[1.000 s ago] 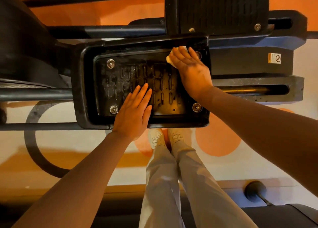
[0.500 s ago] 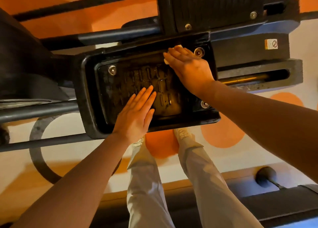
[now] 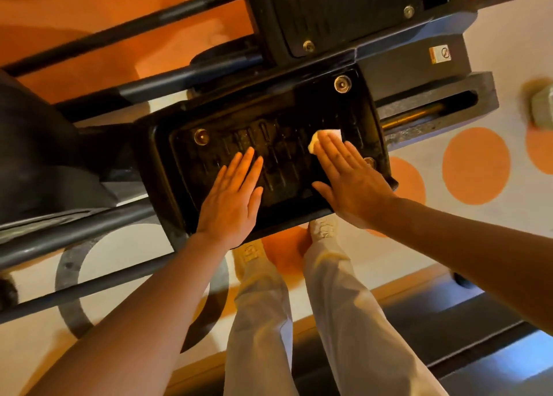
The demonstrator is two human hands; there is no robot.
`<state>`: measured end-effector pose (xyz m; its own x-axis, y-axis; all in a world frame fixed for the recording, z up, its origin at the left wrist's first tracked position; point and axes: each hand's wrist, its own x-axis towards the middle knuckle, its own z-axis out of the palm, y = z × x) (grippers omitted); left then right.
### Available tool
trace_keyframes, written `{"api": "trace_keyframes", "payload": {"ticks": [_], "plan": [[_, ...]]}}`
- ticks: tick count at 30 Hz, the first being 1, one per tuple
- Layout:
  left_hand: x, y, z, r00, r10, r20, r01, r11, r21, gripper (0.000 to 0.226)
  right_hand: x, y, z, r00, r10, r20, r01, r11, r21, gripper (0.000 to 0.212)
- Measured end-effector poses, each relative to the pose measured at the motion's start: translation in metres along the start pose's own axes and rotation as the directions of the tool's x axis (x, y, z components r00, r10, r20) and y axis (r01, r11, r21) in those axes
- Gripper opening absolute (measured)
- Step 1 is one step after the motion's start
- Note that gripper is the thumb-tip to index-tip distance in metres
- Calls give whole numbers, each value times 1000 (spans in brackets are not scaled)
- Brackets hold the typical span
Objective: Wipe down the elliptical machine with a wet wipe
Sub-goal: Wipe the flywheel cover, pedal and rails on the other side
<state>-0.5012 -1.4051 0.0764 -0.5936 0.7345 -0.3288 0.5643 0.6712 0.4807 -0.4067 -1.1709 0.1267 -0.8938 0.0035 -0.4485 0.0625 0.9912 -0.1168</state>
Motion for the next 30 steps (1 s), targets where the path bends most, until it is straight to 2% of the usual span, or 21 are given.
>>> {"api": "trace_keyframes", "payload": {"ticks": [2, 6, 11, 15, 18, 23, 27, 30], "plan": [[0, -1, 1, 1000, 5, -6, -5, 1000, -3, 56, 21, -5, -8, 998, 68, -6, -68, 997, 21, 76], [1, -4, 1, 1000, 23, 4, -23, 1000, 20, 57, 52, -18, -23, 981, 196, -5, -195, 978, 72, 72], [3, -4, -5, 998, 29, 48, -30, 999, 25, 57, 6, -41, -5, 967, 256, 15, -256, 960, 109, 82], [3, -6, -9, 996, 30, 78, -32, 999, 25, 59, -26, -50, 0, 959, 264, 103, -276, 953, 125, 96], [2, -6, -10, 996, 36, 81, -37, 999, 20, 59, -34, -53, -8, 950, 258, 178, -275, 958, 81, 108], [2, -8, -8, 997, 45, 64, -46, 999, 12, 58, -37, -52, -18, 942, 233, 240, -261, 961, 95, 107], [2, -8, -6, 997, 48, 59, -48, 999, 1, 57, -42, -49, -15, 983, 24, 180, -58, 981, 186, 96], [2, -9, -5, 998, 34, 60, -34, 999, 7, 57, -32, -53, -15, 965, -29, 260, -7, 991, 137, 105]]}}
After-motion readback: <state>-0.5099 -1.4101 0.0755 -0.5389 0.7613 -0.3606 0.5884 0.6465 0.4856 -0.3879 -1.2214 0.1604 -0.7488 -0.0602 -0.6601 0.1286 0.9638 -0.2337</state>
